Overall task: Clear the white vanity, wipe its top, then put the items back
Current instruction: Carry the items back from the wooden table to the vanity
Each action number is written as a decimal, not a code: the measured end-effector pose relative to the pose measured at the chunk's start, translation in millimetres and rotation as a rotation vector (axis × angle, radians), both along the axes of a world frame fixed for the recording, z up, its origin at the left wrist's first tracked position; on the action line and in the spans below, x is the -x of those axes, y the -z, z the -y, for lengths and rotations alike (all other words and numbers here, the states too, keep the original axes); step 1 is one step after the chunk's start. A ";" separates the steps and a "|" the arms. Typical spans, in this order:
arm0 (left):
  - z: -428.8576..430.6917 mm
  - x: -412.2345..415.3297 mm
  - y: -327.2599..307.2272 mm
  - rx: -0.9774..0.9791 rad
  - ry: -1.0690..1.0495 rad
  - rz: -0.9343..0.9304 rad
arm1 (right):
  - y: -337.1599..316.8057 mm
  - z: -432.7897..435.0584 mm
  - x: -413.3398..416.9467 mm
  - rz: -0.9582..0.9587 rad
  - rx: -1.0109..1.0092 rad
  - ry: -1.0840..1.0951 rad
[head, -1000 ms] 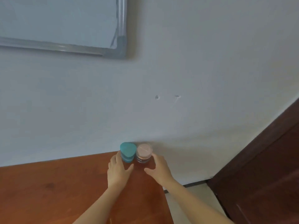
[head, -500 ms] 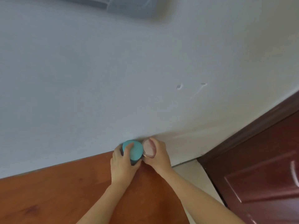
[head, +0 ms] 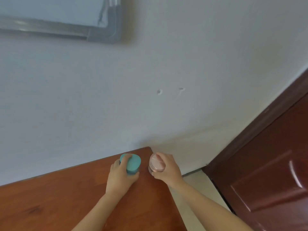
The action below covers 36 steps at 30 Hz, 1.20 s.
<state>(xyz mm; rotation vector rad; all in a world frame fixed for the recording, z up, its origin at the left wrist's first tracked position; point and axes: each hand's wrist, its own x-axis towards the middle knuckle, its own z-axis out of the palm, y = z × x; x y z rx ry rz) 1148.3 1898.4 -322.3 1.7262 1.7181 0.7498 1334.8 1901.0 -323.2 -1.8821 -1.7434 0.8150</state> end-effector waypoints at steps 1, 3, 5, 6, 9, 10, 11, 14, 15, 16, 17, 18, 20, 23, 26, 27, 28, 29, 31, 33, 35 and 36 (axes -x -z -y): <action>3.4 -5.9 -9.8 -0.016 0.058 -0.018 | -2.4 9.3 -12.9 0.006 0.005 0.008; 9.2 -23.9 -30.8 -0.061 0.166 -0.032 | -9.9 26.6 -42.3 0.021 0.007 0.030; 13.1 -48.3 -51.5 -0.108 0.244 -0.020 | -24.7 43.3 -71.2 0.010 -0.014 0.091; 15.0 -62.1 -61.0 -0.117 0.275 -0.007 | -32.9 51.5 -86.1 -0.009 -0.034 0.138; 24.7 -104.7 -83.3 -0.110 0.362 0.063 | -59.2 79.3 -133.4 -0.048 -0.144 0.282; 30.2 -118.6 -88.7 -0.108 0.396 0.087 | -68.1 91.3 -148.2 -0.052 -0.172 0.323; 35.8 -132.3 -92.2 -0.101 0.431 0.106 | -78.3 105.0 -161.9 -0.047 -0.188 0.357; 54.8 -175.5 -102.0 -0.095 0.524 0.143 | -102.0 150.3 -199.1 0.001 -0.244 0.440; 61.2 -191.3 -106.6 -0.105 0.557 0.164 | -106.3 167.4 -209.9 0.017 -0.247 0.466; 68.1 -208.1 -112.2 -0.121 0.597 0.187 | -110.4 186.3 -218.9 0.042 -0.253 0.488; 74.6 -224.6 -116.5 -0.118 0.641 0.208 | -112.5 205.9 -227.4 0.069 -0.256 0.519; 84.3 -239.7 -121.3 -0.107 0.694 0.225 | -116.8 227.3 -231.4 0.101 -0.273 0.561; 108.1 -267.2 -126.6 -0.103 0.825 0.266 | -127.9 272.7 -232.7 0.161 -0.294 0.657; 147.3 -295.9 -130.9 -0.132 1.034 0.285 | -144.0 334.1 -230.8 0.308 -0.298 0.756; 183.5 -307.3 -132.2 -0.167 1.173 0.269 | -149.3 390.7 -216.2 0.332 -0.275 0.920; 196.1 -307.7 -130.6 -0.162 1.213 0.272 | -148.2 408.9 -208.7 0.327 -0.262 0.972; 209.6 -306.8 -130.5 -0.161 1.257 0.281 | -146.5 427.3 -200.7 0.334 -0.235 1.023; 222.1 -306.7 -129.4 -0.149 1.296 0.291 | -144.3 444.6 -191.7 0.335 -0.210 1.070; 248.4 -306.6 -128.5 -0.125 1.368 0.312 | -137.7 481.5 -173.4 0.290 -0.174 1.157; 278.2 -309.6 -131.0 -0.116 1.439 0.337 | -138.2 519.1 -155.1 0.236 -0.142 1.224; 312.2 -314.0 -137.7 -0.105 1.506 0.357 | -143.6 555.3 -140.8 0.233 -0.093 1.280; 330.2 -316.0 -141.5 -0.103 1.543 0.367 | -147.6 572.6 -134.7 0.253 -0.085 1.321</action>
